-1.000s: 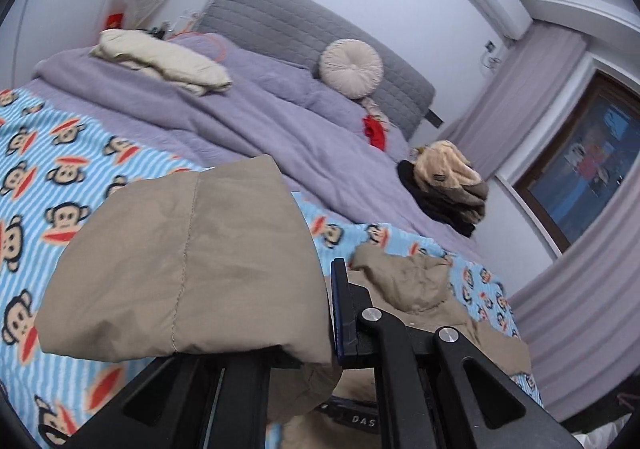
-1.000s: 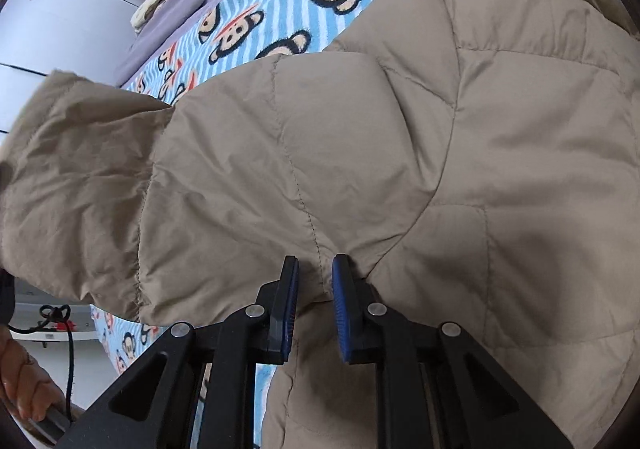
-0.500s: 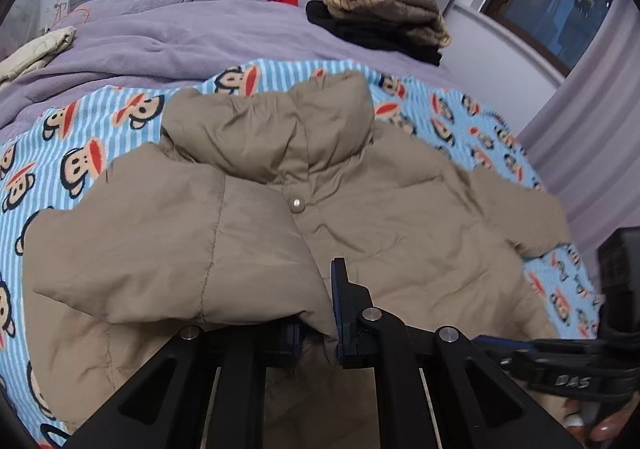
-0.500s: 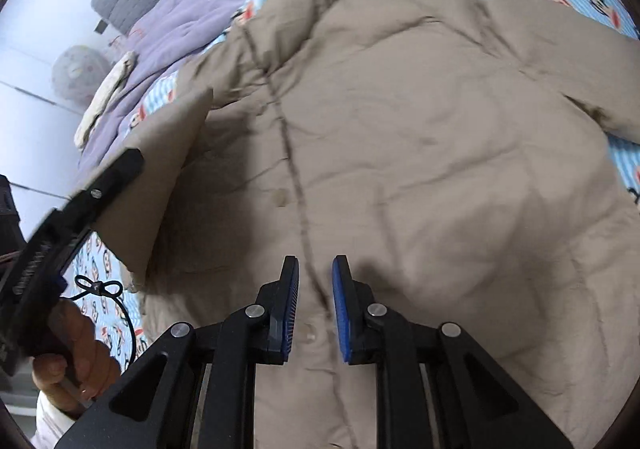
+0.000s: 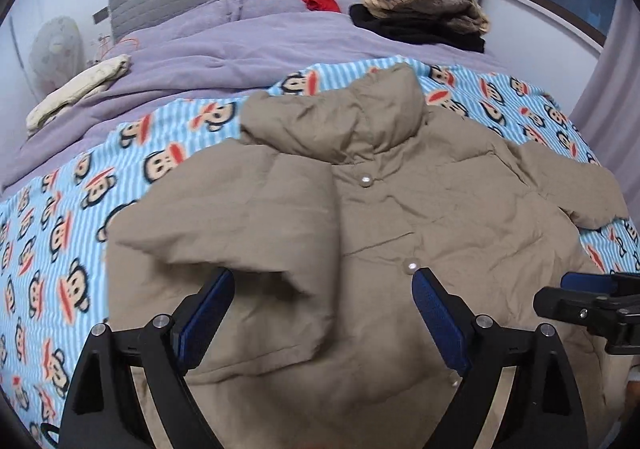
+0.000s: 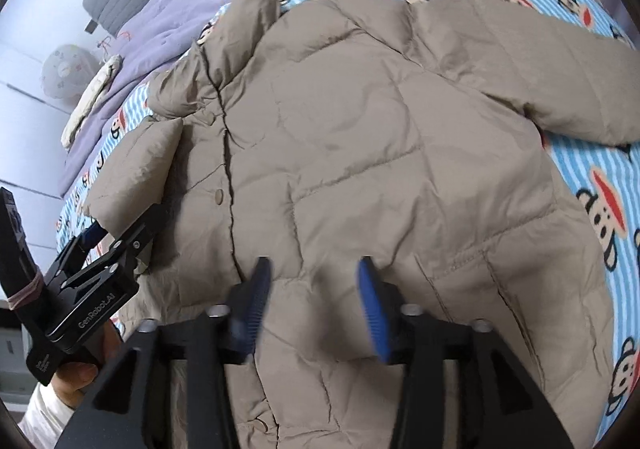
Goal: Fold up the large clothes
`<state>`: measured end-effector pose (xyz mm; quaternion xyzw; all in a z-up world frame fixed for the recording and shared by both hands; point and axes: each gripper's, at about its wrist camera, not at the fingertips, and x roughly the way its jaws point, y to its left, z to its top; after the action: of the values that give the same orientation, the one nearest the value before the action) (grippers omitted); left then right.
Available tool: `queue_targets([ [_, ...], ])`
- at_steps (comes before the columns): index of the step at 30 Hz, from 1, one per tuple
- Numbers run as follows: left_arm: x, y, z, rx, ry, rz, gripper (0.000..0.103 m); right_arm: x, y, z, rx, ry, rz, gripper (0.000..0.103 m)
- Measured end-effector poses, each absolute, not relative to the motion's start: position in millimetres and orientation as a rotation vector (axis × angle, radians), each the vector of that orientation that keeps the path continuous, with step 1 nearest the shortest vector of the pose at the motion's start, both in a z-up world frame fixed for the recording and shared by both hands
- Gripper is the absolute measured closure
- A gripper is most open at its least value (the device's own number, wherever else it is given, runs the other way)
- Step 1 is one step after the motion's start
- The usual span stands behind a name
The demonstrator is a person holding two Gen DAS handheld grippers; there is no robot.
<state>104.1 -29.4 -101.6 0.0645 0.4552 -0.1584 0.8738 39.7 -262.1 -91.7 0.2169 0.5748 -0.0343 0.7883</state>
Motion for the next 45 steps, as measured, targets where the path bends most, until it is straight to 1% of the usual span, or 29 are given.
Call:
queue_targets([
  [3,96.1,20.0,-101.5,0.086,0.944,-0.165,0.012,54.9,-216.5,-69.2,0.295,1.184,0.031,0.023],
  [7,101.4,91.7,-122.1,-0.068,1.031,-0.012,0.012,79.8,-136.9,-61.1,0.015,1.145,0.149,0.021],
  [10,106.1,120.6,-148.8,-0.150,1.099,0.025,0.012,98.5,-69.6,-75.3,-0.236,1.124,0.199,0.021],
  [12,109.5,124.8,-169.6,-0.137,1.134,0.050,0.012,107.6,-33.1,-92.3,-0.397,1.098,0.190,0.021],
  [14,111.2,128.7,-186.3,-0.144,1.158,0.052,0.012,120.6,-12.1,-105.7,-0.494,1.057,0.159,0.022],
  [17,112.6,130.3,-196.5,-0.158,1.166,0.037,0.012,148.1,-20.0,-102.7,-0.458,1.019,0.082,0.022],
  [20,115.0,127.0,-194.6,-0.124,1.169,0.010,0.012,174.5,-79.4,-79.9,-0.177,0.998,-0.054,0.023],
  [22,116.3,126.3,-180.5,-0.146,1.166,-0.054,0.012,184.4,-141.7,-83.0,0.147,1.049,-0.078,0.045],
  [23,118.6,131.5,-170.8,-0.175,1.148,-0.089,0.012,184.1,-163.3,-90.7,0.274,1.083,-0.063,0.074],
  [24,122.4,137.5,-160.3,-0.215,1.128,-0.127,0.012,183.1,-187.6,-106.1,0.432,1.138,-0.056,0.086],
  [25,129.3,145.1,-151.9,-0.264,1.115,-0.168,0.012,179.7,-203.3,-118.2,0.520,1.174,-0.073,0.093],
  [27,152.1,161.9,-143.1,-0.360,1.112,-0.200,0.012,164.2,-230.6,-142.6,0.692,1.203,-0.096,0.093],
  [29,184.6,180.0,-150.7,-0.460,1.144,-0.230,0.012,149.0,-243.1,-159.4,0.795,1.208,-0.103,0.093],
  [32,228.5,184.6,-178.0,-0.555,1.222,-0.265,0.012,137.9,-243.8,-166.3,0.825,1.195,-0.091,0.094],
  [34,242.5,176.0,-188.2,-0.605,1.239,-0.302,0.036,138.7,-238.0,-164.9,0.785,1.199,-0.090,0.094],
  [35,242.5,169.7,-188.0,-0.620,1.231,-0.324,0.065,139.4,-236.7,-163.5,0.766,1.202,-0.089,0.094],
  [36,239.9,161.8,-182.5,-0.616,1.208,-0.345,0.081,139.5,-235.9,-162.8,0.757,1.204,-0.087,0.094],
  [38,224.8,138.1,-156.4,-0.468,1.117,-0.372,0.082,136.7,-237.9,-163.3,0.765,1.203,-0.087,0.094],
  [41,201.4,102.1,-130.6,-0.212,1.048,-0.394,0.082,127.7,-245.1,-165.3,0.793,1.194,-0.097,0.095],
  [43,199.8,100.6,-129.5,-0.139,1.032,-0.355,0.082,124.9,-247.7,-164.6,0.796,1.193,-0.099,0.096],
  [45,209.7,113.8,-141.4,-0.123,1.049,-0.290,0.082,125.1,-247.2,-163.6,0.787,1.193,-0.104,0.096],
])
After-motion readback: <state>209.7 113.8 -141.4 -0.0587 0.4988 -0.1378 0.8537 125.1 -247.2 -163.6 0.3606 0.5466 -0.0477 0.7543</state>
